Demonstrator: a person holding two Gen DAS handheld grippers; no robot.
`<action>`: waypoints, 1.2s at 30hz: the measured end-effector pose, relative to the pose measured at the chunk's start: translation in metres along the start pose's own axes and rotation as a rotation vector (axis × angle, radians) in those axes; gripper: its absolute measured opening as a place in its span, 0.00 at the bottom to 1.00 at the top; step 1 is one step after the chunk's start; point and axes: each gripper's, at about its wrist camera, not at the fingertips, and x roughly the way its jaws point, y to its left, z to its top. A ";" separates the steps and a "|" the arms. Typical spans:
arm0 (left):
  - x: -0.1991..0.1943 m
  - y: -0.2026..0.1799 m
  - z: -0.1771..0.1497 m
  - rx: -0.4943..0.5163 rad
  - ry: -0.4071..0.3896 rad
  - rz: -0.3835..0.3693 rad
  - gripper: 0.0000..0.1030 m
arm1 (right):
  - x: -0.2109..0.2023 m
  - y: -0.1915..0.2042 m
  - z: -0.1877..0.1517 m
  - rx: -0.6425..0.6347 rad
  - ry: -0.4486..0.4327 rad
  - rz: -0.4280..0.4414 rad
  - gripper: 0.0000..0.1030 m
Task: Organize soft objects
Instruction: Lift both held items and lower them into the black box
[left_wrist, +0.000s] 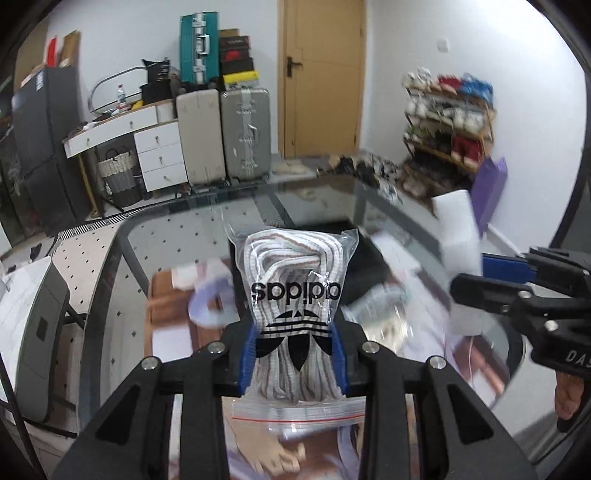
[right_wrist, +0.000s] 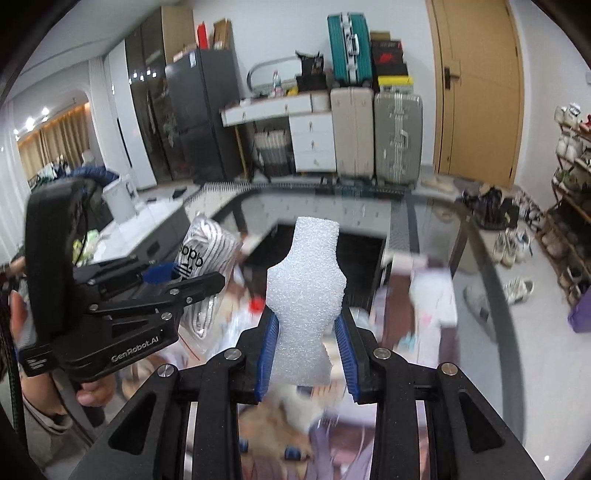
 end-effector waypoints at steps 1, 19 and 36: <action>0.004 0.007 0.010 -0.022 -0.010 0.000 0.31 | 0.003 -0.002 0.007 -0.003 -0.006 -0.004 0.31; 0.122 0.037 0.043 -0.114 0.068 -0.037 0.31 | 0.136 -0.033 0.046 0.048 0.096 -0.033 0.31; 0.132 0.021 0.018 -0.090 0.222 -0.001 0.31 | 0.168 -0.040 0.017 0.053 0.236 -0.003 0.31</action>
